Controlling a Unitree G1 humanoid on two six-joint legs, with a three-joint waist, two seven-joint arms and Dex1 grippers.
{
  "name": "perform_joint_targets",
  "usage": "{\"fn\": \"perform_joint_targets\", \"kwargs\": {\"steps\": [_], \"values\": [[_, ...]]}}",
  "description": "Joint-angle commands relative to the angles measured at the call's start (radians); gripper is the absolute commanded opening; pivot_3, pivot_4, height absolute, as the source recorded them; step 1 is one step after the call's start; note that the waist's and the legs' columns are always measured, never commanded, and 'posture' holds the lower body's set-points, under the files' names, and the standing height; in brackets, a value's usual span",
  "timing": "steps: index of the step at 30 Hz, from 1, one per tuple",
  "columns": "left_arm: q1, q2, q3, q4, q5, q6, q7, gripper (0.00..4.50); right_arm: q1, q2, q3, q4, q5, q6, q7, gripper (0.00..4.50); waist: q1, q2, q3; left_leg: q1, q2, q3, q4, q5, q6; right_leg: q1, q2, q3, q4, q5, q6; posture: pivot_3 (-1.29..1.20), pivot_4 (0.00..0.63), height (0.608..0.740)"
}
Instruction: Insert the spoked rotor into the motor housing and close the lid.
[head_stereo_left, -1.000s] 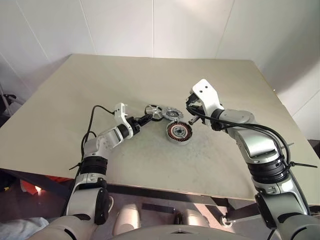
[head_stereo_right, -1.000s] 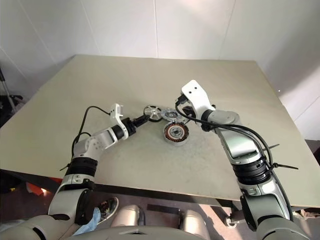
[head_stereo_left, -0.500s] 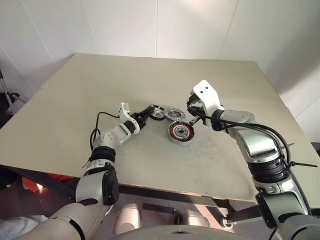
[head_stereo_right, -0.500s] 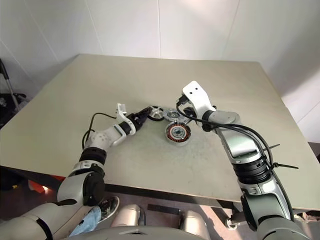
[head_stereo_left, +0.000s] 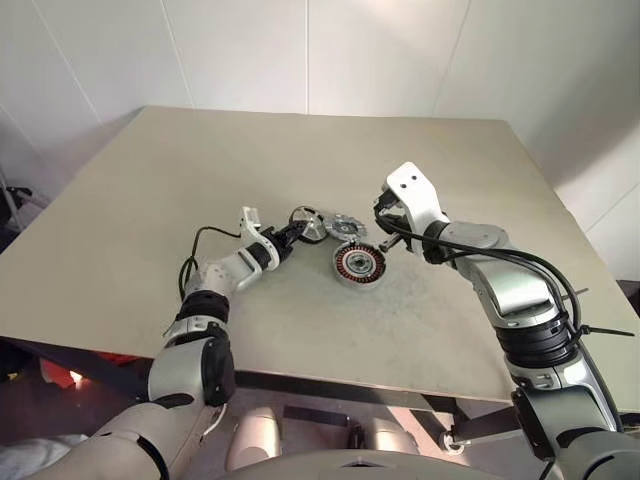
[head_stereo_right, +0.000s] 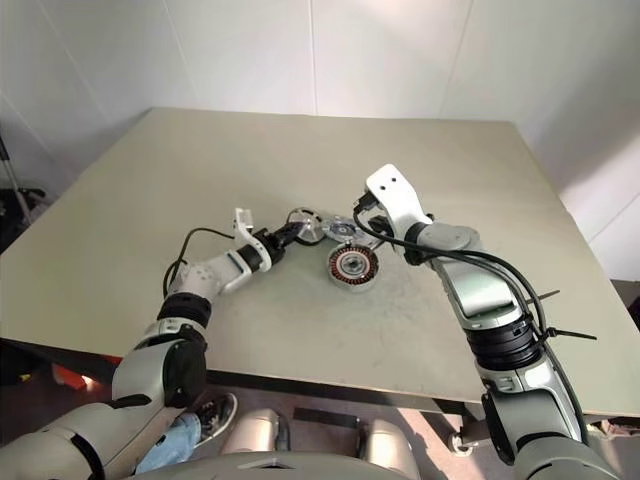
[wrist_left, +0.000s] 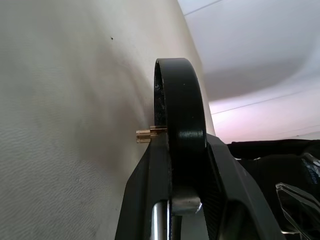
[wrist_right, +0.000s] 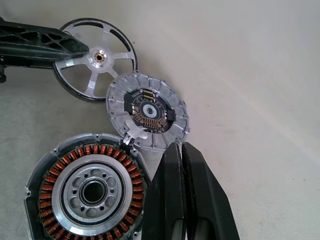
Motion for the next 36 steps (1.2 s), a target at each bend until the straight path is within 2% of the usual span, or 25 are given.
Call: {"fn": "perform_joint_targets", "kwargs": {"steps": [1,5,8,12,21,25,36], "values": [[0.059,0.05,0.049,-0.147,-0.068,0.059,0.005,0.41,0.0,-0.046,-0.061,0.012,-0.002,-0.033,-0.002,0.0,-0.002,0.0,0.0,0.0,0.0,0.0,0.0,0.0,0.0,0.0,0.0,0.0,0.0,0.0,0.0,0.0,0.0,0.74],[0.127,0.089,0.086,-0.282,-0.145,0.155,0.028,0.41,0.028,-0.106,-0.074,0.055,-0.022,-0.063,-0.006,0.0,-0.001,0.0,0.0,-0.001,0.0,0.0,0.0,0.0,0.0,0.0,0.0,0.0,0.0,0.0,0.0,0.0,0.0,0.74],[0.173,0.101,0.025,-0.412,-0.184,0.266,-0.009,0.41,0.039,-0.124,-0.082,0.079,-0.023,-0.077,-0.011,0.0,0.001,0.0,0.001,0.0,0.0,0.001,0.0,0.0,0.0,0.0,0.0,0.0,0.0,0.0,0.0,0.0,0.0,0.74],[0.134,0.041,-0.002,-0.465,-0.265,0.376,0.006,0.41,0.043,-0.135,-0.077,0.101,-0.042,-0.092,-0.027,0.0,0.007,0.0,0.001,0.0,-0.001,0.001,0.002,0.0,0.0,0.001,0.0,0.0,0.0,0.0,0.0,0.0,0.0,0.74],[0.048,-0.081,-0.156,-0.248,-0.149,0.325,-0.007,0.41,0.071,-0.143,-0.09,0.094,-0.063,-0.087,-0.061,0.0,0.001,-0.001,0.002,-0.001,-0.001,0.001,0.001,0.0,0.001,0.0,0.0,0.0,0.0,0.0,0.0,0.0,0.0,0.74],[0.036,-0.092,-0.194,-0.184,-0.109,0.309,-0.04,0.41,0.085,-0.142,-0.094,0.067,-0.058,-0.072,-0.068,0.0,0.001,-0.001,0.002,-0.002,-0.001,0.001,0.0,0.0,0.001,-0.001,0.0,0.0,-0.001,0.0,0.001,0.0,0.0,0.74],[0.025,-0.089,-0.197,-0.149,-0.082,0.321,-0.077,0.41,0.089,-0.14,-0.092,0.061,-0.057,-0.067,-0.077,0.0,0.004,-0.001,0.002,0.0,-0.001,0.0,0.001,-0.001,0.002,0.001,0.0,0.0,-0.001,0.0,0.001,0.0,0.0,0.74]]}}
